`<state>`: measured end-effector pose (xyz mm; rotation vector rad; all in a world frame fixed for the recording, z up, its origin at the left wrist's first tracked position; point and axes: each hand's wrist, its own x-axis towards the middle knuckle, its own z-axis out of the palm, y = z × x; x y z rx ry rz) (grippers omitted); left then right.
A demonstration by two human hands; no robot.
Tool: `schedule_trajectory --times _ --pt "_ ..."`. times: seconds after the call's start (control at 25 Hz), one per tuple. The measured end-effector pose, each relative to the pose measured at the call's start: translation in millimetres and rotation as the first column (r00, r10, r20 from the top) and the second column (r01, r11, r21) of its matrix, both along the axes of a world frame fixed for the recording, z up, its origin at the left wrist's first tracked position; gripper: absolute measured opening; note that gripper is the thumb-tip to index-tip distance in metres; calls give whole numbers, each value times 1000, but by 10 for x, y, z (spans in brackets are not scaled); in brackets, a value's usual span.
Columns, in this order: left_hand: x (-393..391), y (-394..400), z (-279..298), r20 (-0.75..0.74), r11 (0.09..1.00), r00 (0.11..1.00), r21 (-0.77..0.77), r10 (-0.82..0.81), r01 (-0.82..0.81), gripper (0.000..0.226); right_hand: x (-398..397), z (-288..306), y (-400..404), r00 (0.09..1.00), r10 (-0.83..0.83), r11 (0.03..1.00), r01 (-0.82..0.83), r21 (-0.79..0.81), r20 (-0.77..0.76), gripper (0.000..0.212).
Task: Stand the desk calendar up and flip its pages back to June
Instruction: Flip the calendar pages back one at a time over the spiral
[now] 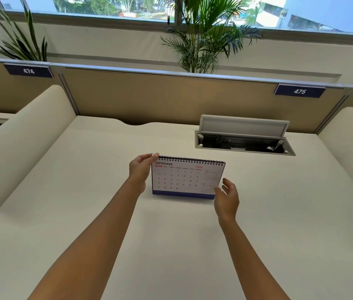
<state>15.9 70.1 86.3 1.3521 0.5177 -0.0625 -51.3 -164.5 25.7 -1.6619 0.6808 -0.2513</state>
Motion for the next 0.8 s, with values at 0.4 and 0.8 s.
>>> schedule_trajectory --times 0.4,0.8 --pt "10 16 66 -47 1000 999 2 -1 1 43 -177 -123 206 993 117 982 -118 -147 -10 60" --pt "43 54 53 -68 1000 998 3 -15 16 45 -248 -78 103 974 -157 974 180 -139 161 17"
